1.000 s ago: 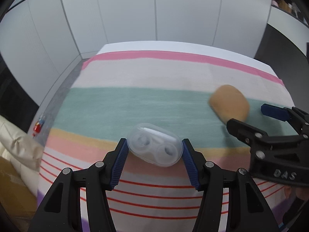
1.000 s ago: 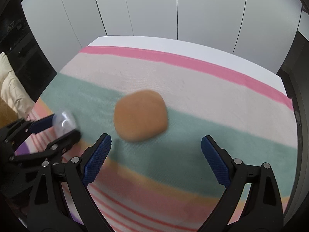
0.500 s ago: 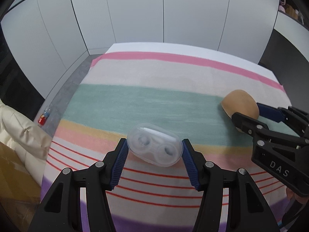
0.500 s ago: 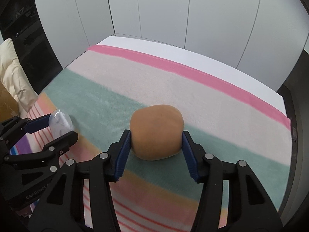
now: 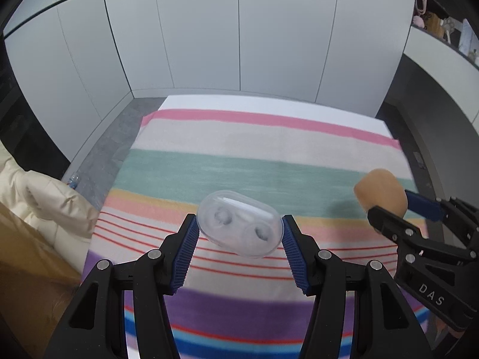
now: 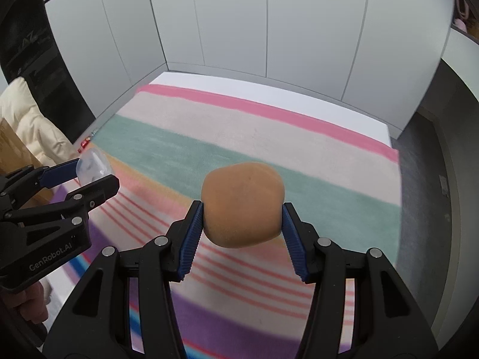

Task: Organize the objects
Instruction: 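Grasp the clear lens case with the left tool while the right tool grasps the tan sponge, then carry the lens case with the left tool while the right tool carries the sponge toward the box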

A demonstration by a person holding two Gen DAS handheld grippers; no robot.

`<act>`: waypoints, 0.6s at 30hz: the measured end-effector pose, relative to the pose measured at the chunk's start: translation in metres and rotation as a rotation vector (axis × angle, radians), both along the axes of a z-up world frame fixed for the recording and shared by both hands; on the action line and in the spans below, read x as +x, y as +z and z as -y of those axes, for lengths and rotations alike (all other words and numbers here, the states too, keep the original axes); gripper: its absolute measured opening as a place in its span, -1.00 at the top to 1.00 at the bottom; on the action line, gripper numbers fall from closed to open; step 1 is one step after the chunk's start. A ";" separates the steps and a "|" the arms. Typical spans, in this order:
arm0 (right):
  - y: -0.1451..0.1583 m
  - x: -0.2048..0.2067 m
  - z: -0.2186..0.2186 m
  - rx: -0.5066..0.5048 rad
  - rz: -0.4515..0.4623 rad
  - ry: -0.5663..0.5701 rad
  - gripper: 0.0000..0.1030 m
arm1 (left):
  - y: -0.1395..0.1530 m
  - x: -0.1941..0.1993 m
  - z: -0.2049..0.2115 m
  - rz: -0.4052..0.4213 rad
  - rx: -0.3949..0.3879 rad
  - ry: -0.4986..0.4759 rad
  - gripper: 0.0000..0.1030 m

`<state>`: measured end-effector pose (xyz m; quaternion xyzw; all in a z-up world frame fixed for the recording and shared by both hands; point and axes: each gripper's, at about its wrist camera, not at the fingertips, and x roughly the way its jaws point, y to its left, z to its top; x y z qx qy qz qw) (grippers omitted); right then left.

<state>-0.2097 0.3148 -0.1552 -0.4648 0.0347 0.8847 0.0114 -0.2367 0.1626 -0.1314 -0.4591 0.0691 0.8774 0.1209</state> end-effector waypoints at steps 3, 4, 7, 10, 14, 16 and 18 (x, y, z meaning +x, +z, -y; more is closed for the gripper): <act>0.020 0.022 -0.003 0.001 -0.009 -0.007 -0.06 | 0.023 0.016 0.001 -0.015 0.011 -0.007 -0.11; 0.028 0.030 -0.005 0.002 -0.012 -0.008 -0.06 | 0.032 0.023 0.002 -0.017 0.013 -0.009 -0.11; 0.056 0.058 -0.010 -0.012 -0.019 -0.018 -0.06 | 0.056 0.039 0.010 -0.027 0.025 -0.011 -0.11; 0.082 0.078 -0.004 -0.009 -0.035 -0.015 -0.06 | 0.084 0.060 0.025 -0.067 0.046 -0.008 -0.11; 0.118 0.106 0.008 -0.005 -0.072 0.008 -0.06 | 0.111 0.085 0.047 -0.085 0.088 0.011 -0.11; 0.133 0.117 0.017 -0.002 -0.092 0.029 -0.06 | 0.121 0.096 0.056 -0.093 0.103 0.012 -0.11; 0.144 0.128 0.028 0.013 -0.107 0.054 -0.06 | 0.128 0.106 0.062 -0.111 0.106 0.010 -0.11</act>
